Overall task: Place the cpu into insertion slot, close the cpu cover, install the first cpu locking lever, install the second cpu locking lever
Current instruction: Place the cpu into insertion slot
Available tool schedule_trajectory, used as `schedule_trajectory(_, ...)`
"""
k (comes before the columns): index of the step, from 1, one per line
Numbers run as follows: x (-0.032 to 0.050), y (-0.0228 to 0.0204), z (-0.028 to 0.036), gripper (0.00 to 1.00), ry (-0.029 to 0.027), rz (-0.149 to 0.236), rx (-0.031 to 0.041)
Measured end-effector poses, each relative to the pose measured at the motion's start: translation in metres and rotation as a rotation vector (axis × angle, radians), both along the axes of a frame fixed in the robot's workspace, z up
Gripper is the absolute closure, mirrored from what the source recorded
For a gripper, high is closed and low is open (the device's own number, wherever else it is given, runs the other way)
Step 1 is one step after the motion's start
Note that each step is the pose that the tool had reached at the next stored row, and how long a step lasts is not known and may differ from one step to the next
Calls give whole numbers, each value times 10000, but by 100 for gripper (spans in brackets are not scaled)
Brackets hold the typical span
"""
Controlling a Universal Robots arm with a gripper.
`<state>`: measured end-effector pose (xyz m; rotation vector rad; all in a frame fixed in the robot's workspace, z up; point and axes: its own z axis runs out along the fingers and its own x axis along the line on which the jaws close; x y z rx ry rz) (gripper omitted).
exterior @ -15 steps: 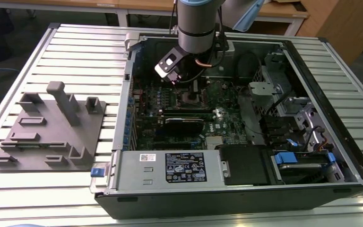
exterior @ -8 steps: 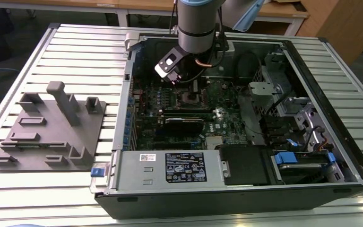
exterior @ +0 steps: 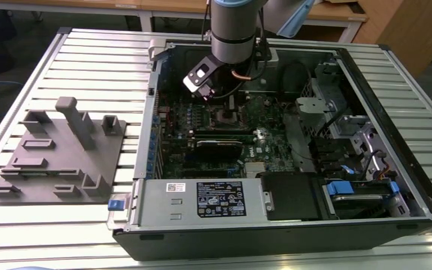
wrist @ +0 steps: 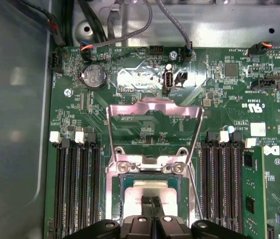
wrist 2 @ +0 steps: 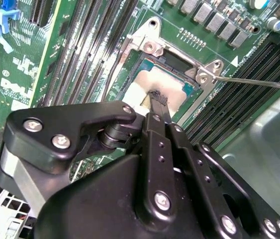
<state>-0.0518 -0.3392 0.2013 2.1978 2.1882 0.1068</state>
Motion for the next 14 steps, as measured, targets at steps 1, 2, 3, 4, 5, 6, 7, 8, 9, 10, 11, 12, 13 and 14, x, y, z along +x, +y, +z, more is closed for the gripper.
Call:
schedule_trajectory(1, -15, 1, 0, 90, 0, -2, 2)
schedule_trajectory(2, -28, 1, 0, 90, 0, -3, 2)
schedule_trajectory(3, -36, 1, 0, 90, 1, -4, 2)
schedule_trajectory(4, -36, 2, 0, 90, 1, -3, 2)
schedule_trajectory(5, -38, 1, 0, 90, 1, -3, 1)
schedule_trajectory(6, -39, 1, 1, 90, 1, -4, 1)
schedule_trajectory(7, -39, 1, -1, 90, 44, -4, 4)
schedule_trajectory(8, -38, 1, -2, 90, 190, -5, 1)
schedule_trajectory(9, -38, 1, -2, 90, 257, -5, 1)
schedule_trajectory(10, -38, 0, -1, 90, 277, -5, 0)
schedule_trajectory(11, -38, 1, -1, 90, 295, -5, 0)
schedule_trajectory(12, -38, 1, -2, 90, 312, -5, 0)
schedule_trajectory(13, -31, 1, -2, 90, 311, -5, 1)
schedule_trajectory(14, -16, 2, -3, 90, 311, -5, 3)
